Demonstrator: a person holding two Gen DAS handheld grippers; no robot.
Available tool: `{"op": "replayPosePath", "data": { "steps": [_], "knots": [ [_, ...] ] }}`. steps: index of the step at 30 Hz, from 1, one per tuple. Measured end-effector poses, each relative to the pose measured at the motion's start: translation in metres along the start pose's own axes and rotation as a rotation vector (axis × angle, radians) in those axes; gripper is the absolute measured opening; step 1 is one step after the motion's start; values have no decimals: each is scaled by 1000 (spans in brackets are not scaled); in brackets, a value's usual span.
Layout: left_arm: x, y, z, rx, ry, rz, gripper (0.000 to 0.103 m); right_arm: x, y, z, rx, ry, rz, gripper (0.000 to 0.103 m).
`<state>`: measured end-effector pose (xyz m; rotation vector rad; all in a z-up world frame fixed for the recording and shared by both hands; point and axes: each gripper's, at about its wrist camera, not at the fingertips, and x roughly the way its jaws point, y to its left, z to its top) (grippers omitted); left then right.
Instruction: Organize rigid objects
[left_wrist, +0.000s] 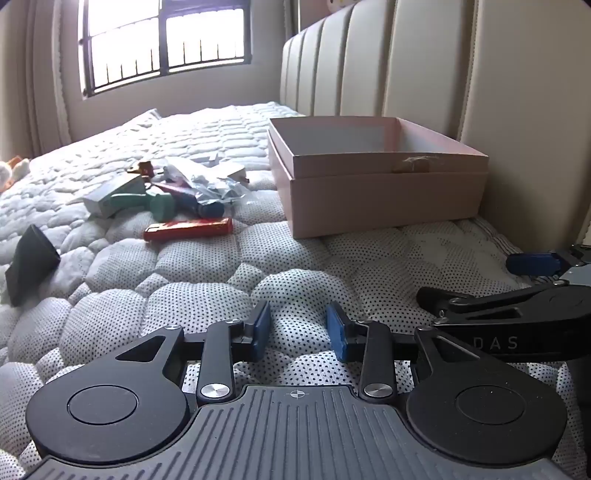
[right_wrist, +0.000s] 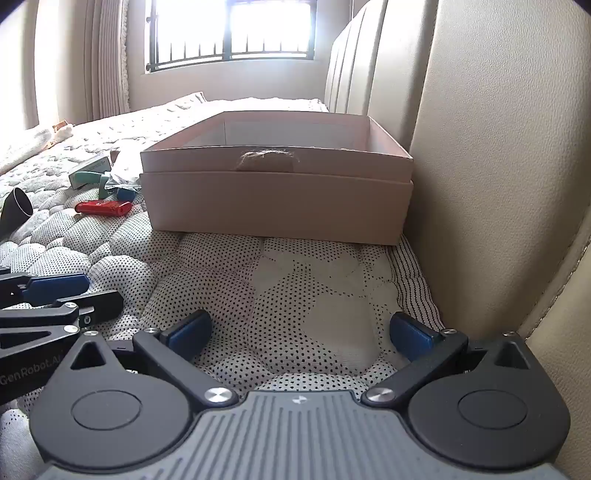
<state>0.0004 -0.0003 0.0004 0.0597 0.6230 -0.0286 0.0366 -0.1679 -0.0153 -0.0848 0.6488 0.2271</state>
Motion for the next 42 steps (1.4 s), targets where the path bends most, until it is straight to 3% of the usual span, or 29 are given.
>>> {"op": "replayPosePath", "data": {
  "steps": [6,42],
  "knots": [
    [-3,7,0,-47,-8,-29,38,0,0,0,0,0,0,103],
    [-2,2,0,-24,-9,-14,38,0,0,0,0,-1,0,103]
  ]
}}
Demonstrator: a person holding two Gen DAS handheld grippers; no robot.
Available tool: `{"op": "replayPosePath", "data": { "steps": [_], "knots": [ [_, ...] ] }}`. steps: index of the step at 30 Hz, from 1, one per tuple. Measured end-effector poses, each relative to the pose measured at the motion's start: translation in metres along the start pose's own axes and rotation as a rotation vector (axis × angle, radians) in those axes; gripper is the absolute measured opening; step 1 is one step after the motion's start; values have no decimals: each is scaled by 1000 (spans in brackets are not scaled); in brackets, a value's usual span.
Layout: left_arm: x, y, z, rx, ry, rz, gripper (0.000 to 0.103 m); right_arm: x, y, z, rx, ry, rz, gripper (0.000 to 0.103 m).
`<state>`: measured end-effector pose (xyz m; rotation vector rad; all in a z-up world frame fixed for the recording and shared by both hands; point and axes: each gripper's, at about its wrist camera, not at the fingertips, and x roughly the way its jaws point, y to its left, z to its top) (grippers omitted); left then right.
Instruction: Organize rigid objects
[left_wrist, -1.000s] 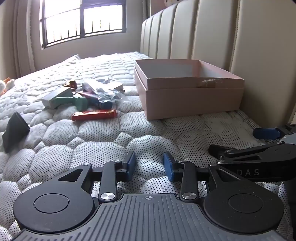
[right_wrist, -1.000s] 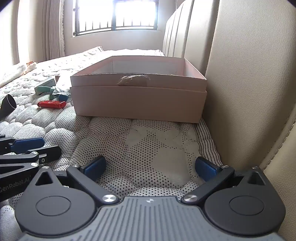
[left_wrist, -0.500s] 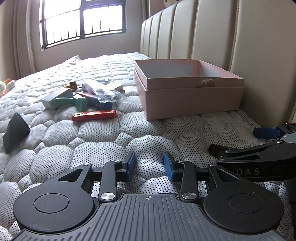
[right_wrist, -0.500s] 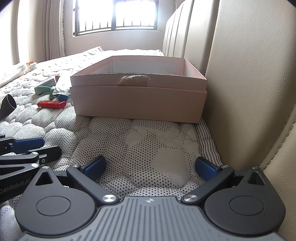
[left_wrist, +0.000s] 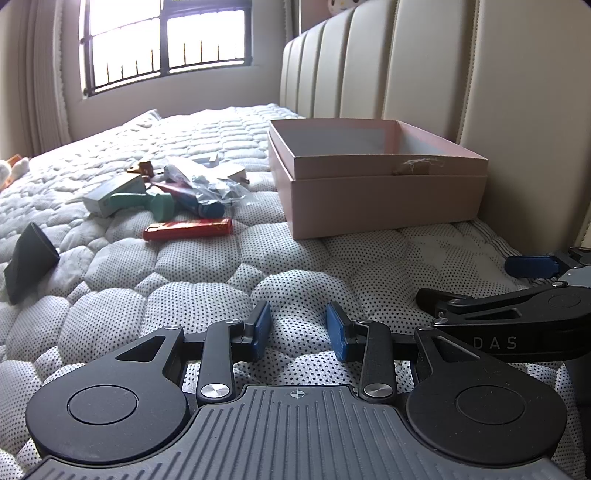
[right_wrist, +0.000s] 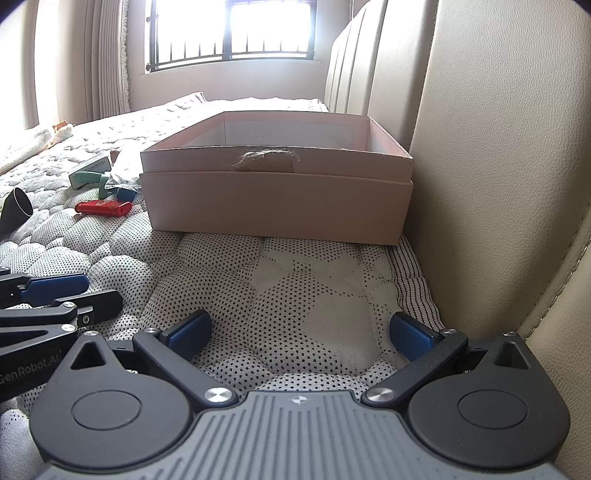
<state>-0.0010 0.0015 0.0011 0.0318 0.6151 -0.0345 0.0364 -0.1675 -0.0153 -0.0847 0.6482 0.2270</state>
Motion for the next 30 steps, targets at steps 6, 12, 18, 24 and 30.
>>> {"op": "replayPosePath", "data": {
  "steps": [6,12,18,24,30],
  "knots": [
    [0,0,0,1,0,1,38,0,0,0,0,0,0,103],
    [0,0,0,-2,0,-1,38,0,0,0,0,0,0,103],
    [0,0,0,-4,-1,-3,38,1,0,0,-1,1,-1,103],
    [0,0,0,-6,0,-4,38,2,0,0,-1,3,-2,103],
    [0,0,0,-8,0,-6,38,0,-1,0,3,-2,2,103]
  ]
}}
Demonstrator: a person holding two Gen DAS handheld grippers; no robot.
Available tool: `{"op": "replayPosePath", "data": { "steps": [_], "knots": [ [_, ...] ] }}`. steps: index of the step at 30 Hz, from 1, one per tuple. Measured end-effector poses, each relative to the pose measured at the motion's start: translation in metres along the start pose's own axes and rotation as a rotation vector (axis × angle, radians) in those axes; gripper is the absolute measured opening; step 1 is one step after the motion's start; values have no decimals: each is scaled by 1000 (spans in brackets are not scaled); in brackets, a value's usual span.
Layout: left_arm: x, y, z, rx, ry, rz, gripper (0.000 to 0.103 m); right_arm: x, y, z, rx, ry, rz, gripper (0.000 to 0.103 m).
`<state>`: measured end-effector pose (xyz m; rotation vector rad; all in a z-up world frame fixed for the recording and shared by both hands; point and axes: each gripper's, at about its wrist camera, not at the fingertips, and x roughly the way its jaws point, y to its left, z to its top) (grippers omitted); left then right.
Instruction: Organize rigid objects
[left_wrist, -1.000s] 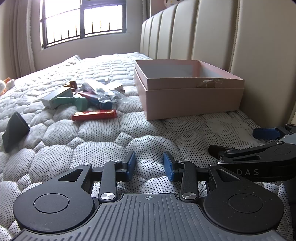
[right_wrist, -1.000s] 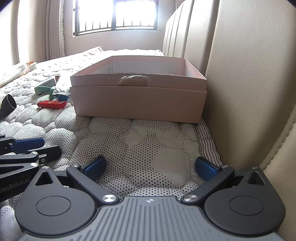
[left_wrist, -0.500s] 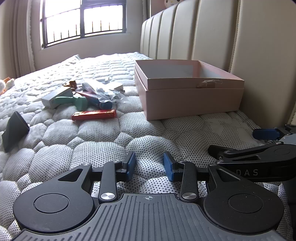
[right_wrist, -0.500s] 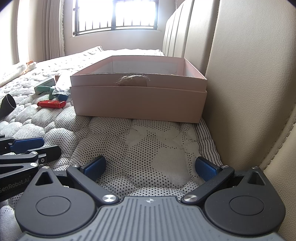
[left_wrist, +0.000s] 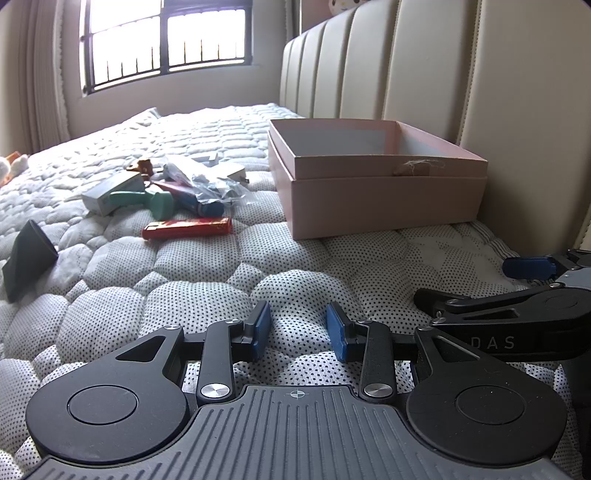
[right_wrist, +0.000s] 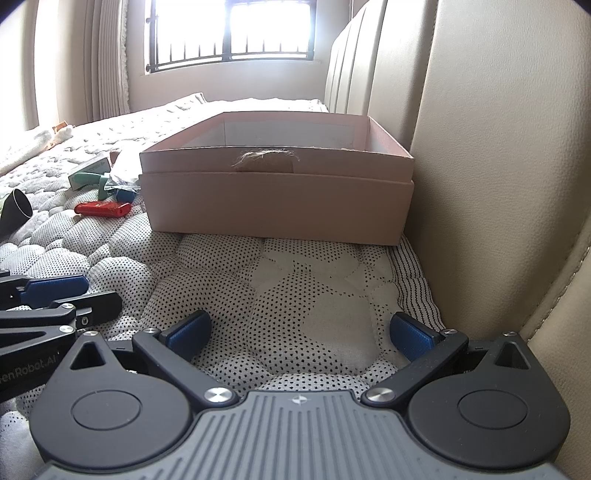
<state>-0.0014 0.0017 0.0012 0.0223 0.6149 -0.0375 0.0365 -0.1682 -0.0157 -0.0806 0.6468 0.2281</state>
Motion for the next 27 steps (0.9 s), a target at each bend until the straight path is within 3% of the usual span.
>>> {"op": "replayPosePath", "data": {
  "steps": [20,25,27],
  "knots": [
    [0,8,4,-54,4,-44,38,-3,0,2,-8,-4,0,103],
    [-12,35,12,-80,10,-153,39,-11,6,11,-61,3,-25,103],
    [-21,56,18,-68,-26,-124,39,-9,2,16,-37,69,45,103]
  ]
}}
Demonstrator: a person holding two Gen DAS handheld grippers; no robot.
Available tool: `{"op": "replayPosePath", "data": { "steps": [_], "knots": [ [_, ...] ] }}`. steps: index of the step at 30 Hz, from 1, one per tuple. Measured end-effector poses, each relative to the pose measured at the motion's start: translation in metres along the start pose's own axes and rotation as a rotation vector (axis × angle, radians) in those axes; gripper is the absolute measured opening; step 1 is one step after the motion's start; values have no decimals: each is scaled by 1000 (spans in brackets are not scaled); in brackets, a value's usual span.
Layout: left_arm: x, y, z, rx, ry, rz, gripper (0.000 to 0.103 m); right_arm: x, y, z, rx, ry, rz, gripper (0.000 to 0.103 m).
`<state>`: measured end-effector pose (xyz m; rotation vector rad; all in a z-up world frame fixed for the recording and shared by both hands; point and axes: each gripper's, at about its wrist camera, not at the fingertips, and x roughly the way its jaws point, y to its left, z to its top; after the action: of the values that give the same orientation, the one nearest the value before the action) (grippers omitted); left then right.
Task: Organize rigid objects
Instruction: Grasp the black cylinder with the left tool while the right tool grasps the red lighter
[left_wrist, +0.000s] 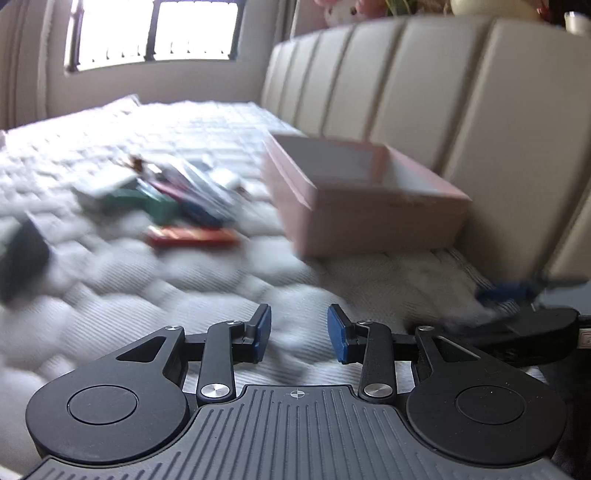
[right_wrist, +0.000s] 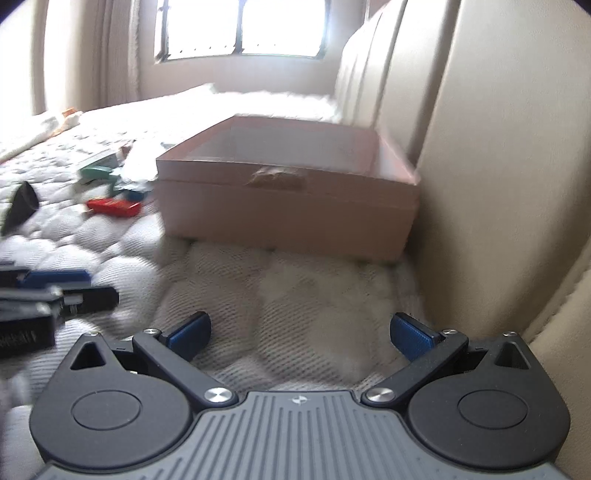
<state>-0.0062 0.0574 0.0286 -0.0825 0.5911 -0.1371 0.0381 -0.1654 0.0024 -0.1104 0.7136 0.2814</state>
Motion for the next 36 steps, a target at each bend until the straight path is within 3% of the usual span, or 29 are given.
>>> {"op": "replayPosePath", "data": {
  "steps": [1,4,7,9,13,17,19,21,27,30,36],
  "knots": [
    [-7,13,5,3,-31,28,39,5,-4,2,35,62,58,103],
    [-24,64,22,-7,-108,131,39,8,-6,5,37,99,66,103],
    [-33,119,39,3,-130,211,38,11,-2,8,15,133,51,103],
    [-33,152,48,22,-117,204,38,15,-1,10,-14,153,54,103],
    [-20,193,55,73,-17,125,38,17,-6,14,-23,185,88,103],
    [-3,203,47,154,75,60,39,19,-2,16,-23,199,71,103],
    [5,203,43,177,104,53,50,19,-3,16,0,207,66,103],
    [12,205,43,167,112,37,52,18,-2,16,15,210,57,103],
    [32,204,40,178,177,85,54,17,-1,17,-6,208,57,103],
    [28,210,37,138,175,66,55,7,9,22,-30,171,31,103],
    [-3,212,22,3,97,31,53,-29,81,39,-103,-91,99,103]
  ]
}}
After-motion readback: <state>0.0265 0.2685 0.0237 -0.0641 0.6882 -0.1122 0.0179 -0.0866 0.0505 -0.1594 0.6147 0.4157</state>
